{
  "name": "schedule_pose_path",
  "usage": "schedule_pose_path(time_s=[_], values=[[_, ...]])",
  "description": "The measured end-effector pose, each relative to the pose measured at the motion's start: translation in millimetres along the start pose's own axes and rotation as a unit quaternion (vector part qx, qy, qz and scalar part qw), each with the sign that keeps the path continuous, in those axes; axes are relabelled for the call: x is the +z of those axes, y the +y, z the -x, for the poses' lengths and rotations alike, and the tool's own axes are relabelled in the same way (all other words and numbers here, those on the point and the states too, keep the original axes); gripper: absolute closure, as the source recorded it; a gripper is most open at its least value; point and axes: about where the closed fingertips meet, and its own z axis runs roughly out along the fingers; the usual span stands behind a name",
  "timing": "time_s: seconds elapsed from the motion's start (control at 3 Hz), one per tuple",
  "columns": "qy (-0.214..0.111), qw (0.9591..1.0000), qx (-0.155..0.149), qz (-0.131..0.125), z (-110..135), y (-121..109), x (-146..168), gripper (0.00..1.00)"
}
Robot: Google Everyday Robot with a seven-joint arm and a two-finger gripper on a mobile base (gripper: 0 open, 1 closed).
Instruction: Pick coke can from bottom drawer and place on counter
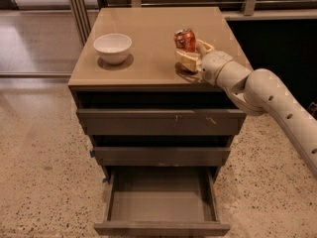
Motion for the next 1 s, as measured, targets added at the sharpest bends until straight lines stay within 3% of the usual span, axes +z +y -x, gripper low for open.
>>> schedule_pose_path(time_s=[0.33,0.67,1.0], values=[[0.000,1.0000,0.000,0.000,0.0,0.0,0.0,0.12],[0.000,1.0000,0.000,0.000,0.0,0.1,0.1,0.00],[0.000,1.0000,0.000,0.000,0.0,0.1,0.1,0.00]])
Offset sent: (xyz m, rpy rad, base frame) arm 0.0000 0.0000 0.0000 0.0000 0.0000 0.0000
